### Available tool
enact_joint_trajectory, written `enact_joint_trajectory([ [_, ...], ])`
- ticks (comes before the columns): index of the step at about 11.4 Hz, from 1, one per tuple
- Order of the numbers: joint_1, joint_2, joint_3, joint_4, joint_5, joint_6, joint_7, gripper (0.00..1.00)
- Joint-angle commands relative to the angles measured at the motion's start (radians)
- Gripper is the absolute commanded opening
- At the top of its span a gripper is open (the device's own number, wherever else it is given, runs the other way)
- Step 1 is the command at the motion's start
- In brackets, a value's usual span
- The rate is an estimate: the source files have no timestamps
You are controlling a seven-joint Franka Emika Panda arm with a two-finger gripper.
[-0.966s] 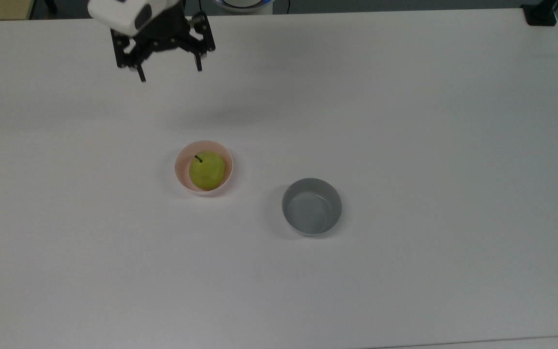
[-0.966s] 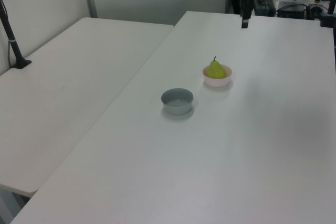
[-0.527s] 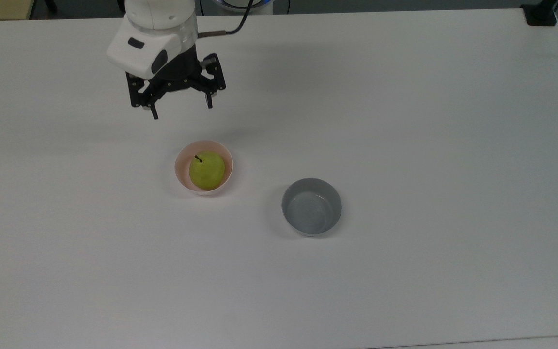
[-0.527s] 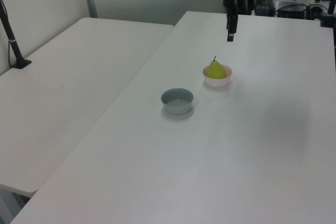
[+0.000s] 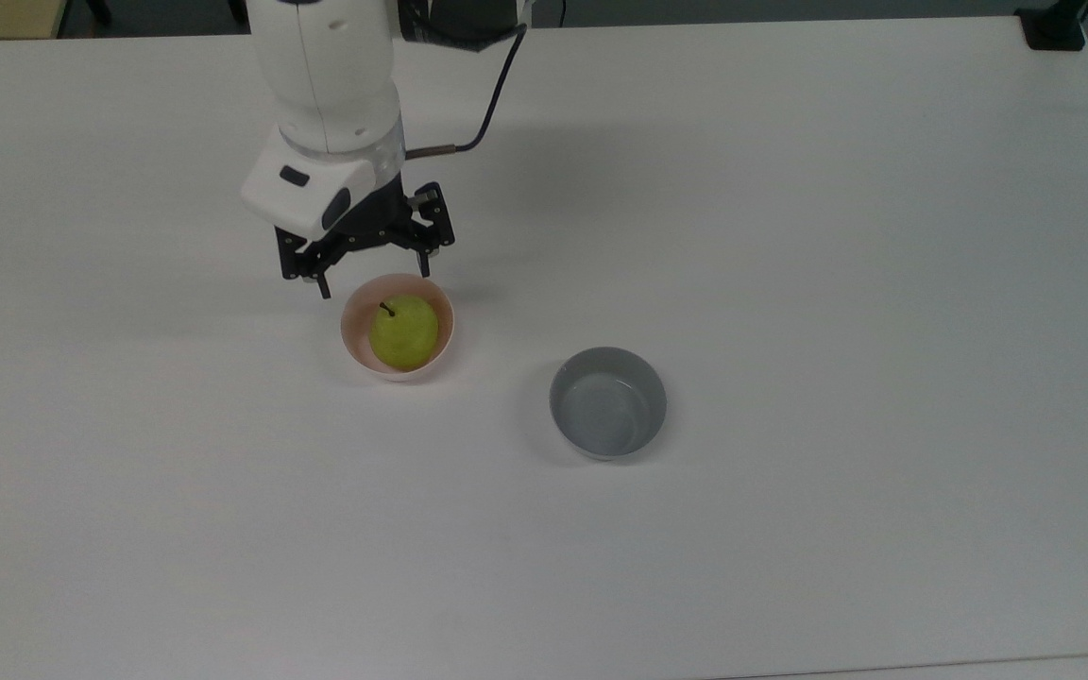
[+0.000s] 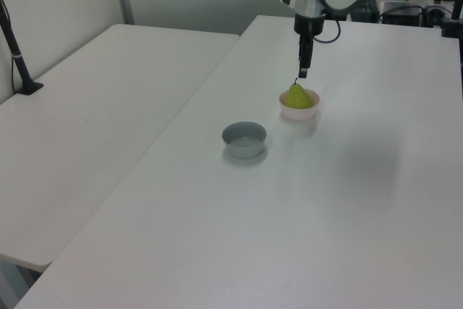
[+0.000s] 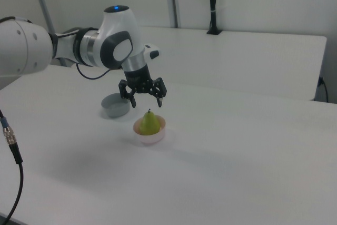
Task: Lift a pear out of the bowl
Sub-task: 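Lower the open gripper over the pear and close on it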
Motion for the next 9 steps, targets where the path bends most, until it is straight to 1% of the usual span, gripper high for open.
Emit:
enact_joint_trajectory([
  [1, 0.027, 0.034, -0.008, -0.034, 0.015, 0.085, 0.014, 1.0],
  [5, 0.033, 0.058, -0.009, -0.054, 0.004, 0.11, 0.009, 1.0],
  [6, 0.031, 0.058, -0.009, -0.06, 0.003, 0.111, 0.008, 0.96],
  [7, 0.033, 0.059, -0.009, -0.062, 0.003, 0.113, 0.006, 0.89],
  [8, 0.031, 0.062, -0.009, -0.063, 0.001, 0.114, 0.005, 0.78],
  [9, 0.031, 0.065, -0.009, -0.071, -0.006, 0.119, 0.0, 0.6],
])
